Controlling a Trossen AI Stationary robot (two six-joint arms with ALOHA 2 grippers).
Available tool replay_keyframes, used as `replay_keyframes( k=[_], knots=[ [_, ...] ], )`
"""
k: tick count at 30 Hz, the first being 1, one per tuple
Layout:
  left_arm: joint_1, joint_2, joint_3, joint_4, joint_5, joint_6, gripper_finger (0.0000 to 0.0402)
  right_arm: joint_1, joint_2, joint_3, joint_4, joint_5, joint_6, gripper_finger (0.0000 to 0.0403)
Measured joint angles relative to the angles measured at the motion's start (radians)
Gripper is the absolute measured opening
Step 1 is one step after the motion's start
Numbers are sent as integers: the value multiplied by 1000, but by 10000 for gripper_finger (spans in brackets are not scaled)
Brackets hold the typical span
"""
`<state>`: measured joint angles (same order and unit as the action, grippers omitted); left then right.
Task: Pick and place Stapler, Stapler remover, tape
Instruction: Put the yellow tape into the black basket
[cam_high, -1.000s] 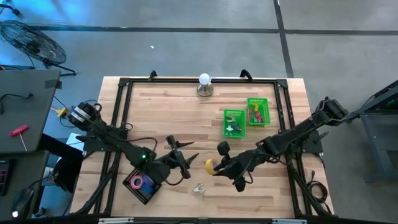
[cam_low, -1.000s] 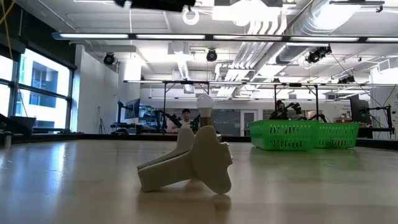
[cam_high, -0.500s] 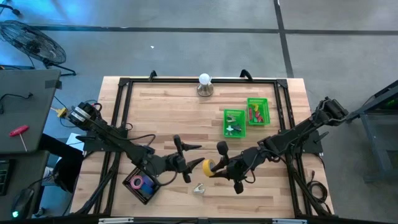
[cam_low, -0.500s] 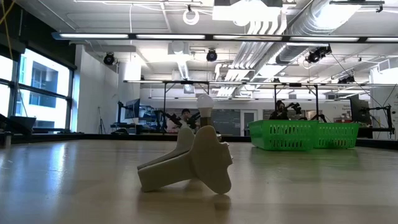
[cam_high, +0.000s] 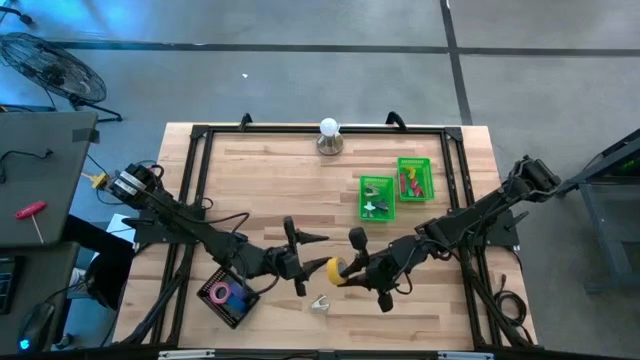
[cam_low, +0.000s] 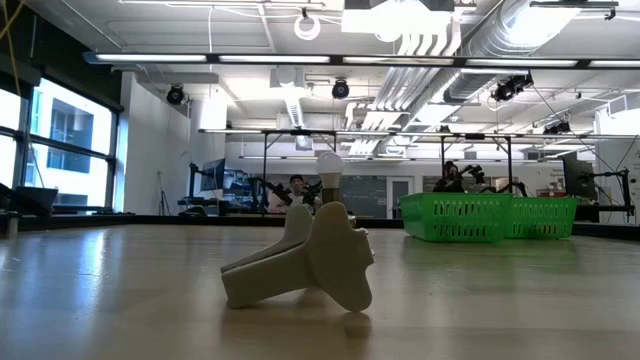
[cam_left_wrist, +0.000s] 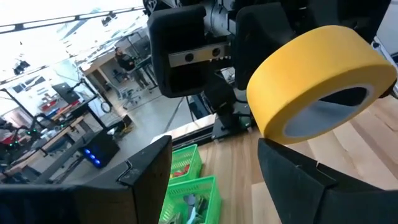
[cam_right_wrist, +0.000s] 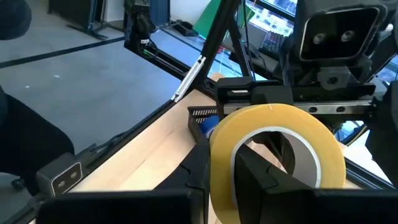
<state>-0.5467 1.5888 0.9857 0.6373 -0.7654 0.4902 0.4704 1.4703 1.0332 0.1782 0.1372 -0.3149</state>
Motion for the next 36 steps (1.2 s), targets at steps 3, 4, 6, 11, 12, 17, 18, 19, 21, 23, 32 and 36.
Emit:
replay_keyframes(
  k=[3,4,6,11,12,17,18,19,21,23,32,36],
  knots=[
    [-2,0,-1,12,15,4,234,-8,-1,0,0,-8,0,32],
    [-2,0,-1,13,23,4,234,-8,-1,0,0,-10,0,32],
    [-3,0,-1,14,32,1,234,-8,-1,0,0,-9,-1,32],
    [-13,0,-1,-17,46,-40,234,-9,0,0,-17,-12,-4,32],
    [-16,0,-1,-23,60,-50,234,-10,0,0,-17,-1,-5,32],
    [-29,-1,2,-29,105,-53,234,-13,1,0,-35,59,-9,32],
    [-29,-1,2,-33,97,-53,234,-13,1,0,-39,57,-9,32],
    [-32,-1,2,-34,88,-53,234,-15,1,0,-42,58,-9,32],
    [-33,-1,2,-38,74,-53,234,-18,1,0,-52,50,-10,32],
    [-31,-1,2,-34,84,-49,234,-20,1,0,-54,47,-8,32],
    [-6,-1,2,-29,102,-46,234,-27,2,0,-50,8,0,32],
    [12,-1,1,-36,113,-46,234,-27,2,-1,-54,2,4,32]
  ],
)
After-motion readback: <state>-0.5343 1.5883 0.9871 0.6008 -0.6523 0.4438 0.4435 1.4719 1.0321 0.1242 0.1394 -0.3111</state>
